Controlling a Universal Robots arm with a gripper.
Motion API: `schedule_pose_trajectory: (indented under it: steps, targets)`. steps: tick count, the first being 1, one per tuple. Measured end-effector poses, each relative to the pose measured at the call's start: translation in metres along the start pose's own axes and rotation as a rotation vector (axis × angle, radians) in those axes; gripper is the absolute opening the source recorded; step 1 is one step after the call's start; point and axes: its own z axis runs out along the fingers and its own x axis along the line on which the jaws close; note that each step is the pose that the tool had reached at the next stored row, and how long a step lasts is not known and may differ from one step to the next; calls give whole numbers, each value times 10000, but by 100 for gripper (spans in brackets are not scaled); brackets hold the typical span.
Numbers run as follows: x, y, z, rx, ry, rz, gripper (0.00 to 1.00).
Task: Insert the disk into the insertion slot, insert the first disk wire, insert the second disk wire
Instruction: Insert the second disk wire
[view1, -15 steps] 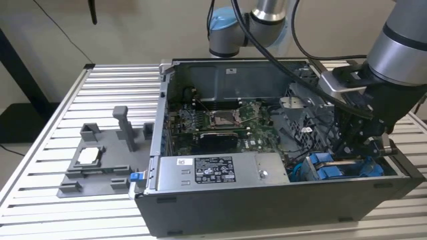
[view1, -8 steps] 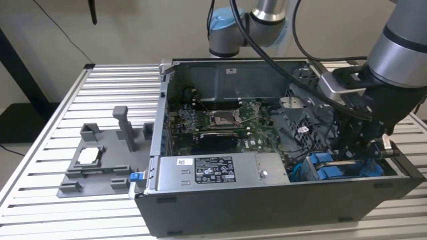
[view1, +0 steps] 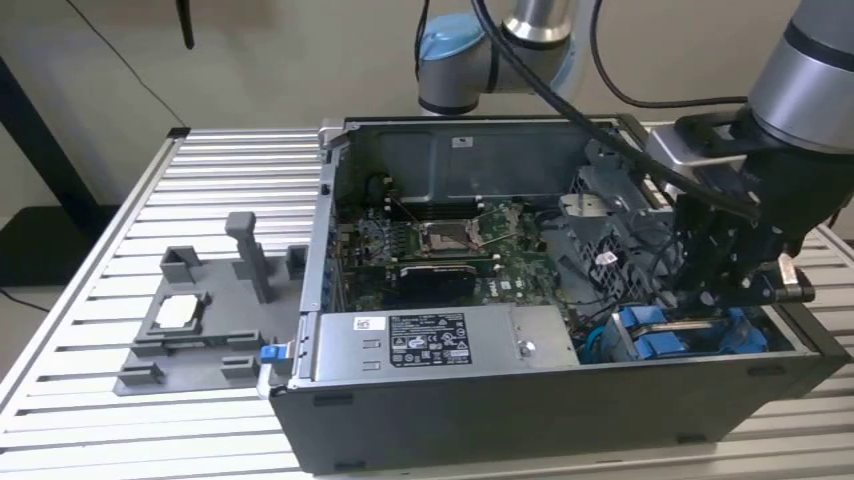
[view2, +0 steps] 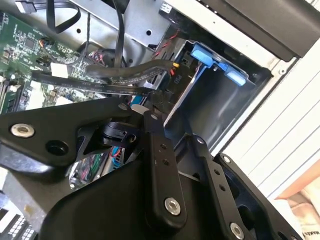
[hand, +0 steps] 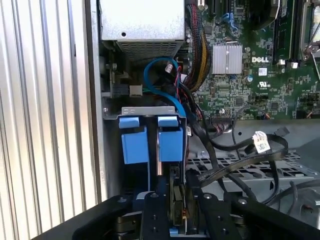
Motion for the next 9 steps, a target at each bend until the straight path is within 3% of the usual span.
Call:
schedule_pose_trajectory:
  steps: [9]
  targets:
    - [-15, -16, -244, 1, -1, 9, 31]
